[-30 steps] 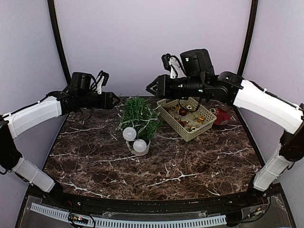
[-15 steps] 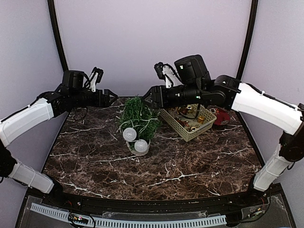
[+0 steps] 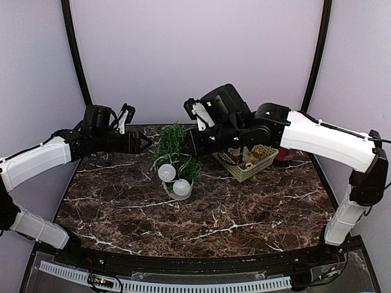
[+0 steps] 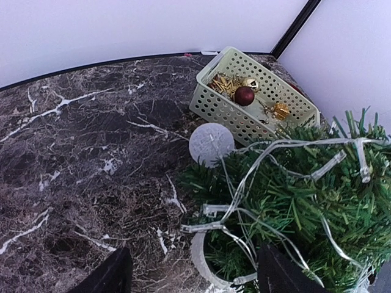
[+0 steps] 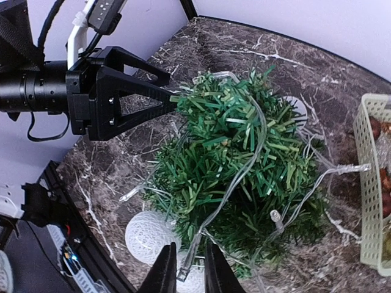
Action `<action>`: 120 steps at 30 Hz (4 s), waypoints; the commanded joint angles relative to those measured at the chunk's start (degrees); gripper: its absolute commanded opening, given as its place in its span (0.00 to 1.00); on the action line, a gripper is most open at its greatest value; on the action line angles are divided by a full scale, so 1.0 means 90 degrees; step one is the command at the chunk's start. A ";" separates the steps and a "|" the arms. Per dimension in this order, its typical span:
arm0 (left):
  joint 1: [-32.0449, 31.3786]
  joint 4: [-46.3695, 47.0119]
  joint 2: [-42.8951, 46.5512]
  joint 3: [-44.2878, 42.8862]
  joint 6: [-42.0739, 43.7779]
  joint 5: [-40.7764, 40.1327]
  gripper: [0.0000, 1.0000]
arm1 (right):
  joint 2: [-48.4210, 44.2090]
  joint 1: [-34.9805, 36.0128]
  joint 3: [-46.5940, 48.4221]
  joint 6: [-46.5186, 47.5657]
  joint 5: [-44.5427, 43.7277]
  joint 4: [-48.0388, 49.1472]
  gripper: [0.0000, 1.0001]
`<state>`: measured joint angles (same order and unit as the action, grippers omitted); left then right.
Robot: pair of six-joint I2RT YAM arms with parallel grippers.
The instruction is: Decorate the small christmas tree
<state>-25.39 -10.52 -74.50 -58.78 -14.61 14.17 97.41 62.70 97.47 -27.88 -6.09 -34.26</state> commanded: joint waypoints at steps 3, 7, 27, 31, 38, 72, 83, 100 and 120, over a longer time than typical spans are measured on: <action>-0.0011 0.0129 0.0638 0.0467 -0.0203 -0.0028 0.72 | -0.0051 0.0043 -0.0086 -0.0253 -0.0661 0.0020 0.01; -0.0011 0.0080 0.0919 0.0716 -0.0275 -0.0106 0.72 | -0.0042 0.0044 -0.0328 -0.0382 -0.0649 0.0129 0.00; 0.0315 -0.1473 0.1663 0.0034 0.0039 -0.0798 0.93 | -0.1558 -0.0969 -0.0825 -0.0314 -0.0537 0.0061 0.45; 0.0828 -0.1287 0.1372 0.0018 0.0480 -0.0684 0.93 | -0.1464 -0.2086 -0.1152 -0.0192 -0.0208 0.0137 0.49; 0.0985 -0.0829 0.1200 0.0217 0.1545 -0.1819 0.93 | -0.0164 -0.3603 -0.0726 0.0548 0.0584 -0.0192 0.50; 0.0995 -0.0307 0.1495 0.0806 0.2144 -0.1943 0.91 | -0.1250 -0.2896 -0.3816 -0.0842 0.1772 -0.0640 0.46; 0.0995 -0.0006 0.1788 0.0981 0.1891 -0.2063 0.90 | -0.0473 -0.3143 -0.2745 -0.0489 -0.1558 -0.1469 0.38; 0.0995 -0.0018 0.1671 0.0985 0.1897 -0.2101 0.90 | 0.0404 -0.3706 -0.3071 0.0354 -0.1940 -0.0778 0.27; 0.0995 -0.0015 0.1431 0.0941 0.1907 -0.2128 0.89 | 0.0888 -0.3617 -0.3236 0.0875 -0.2009 -0.0429 0.31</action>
<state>-16.64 -11.81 -61.45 -50.50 2.70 -4.21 104.20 29.85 68.88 -21.19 -25.65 -39.09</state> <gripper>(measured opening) 0.891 0.308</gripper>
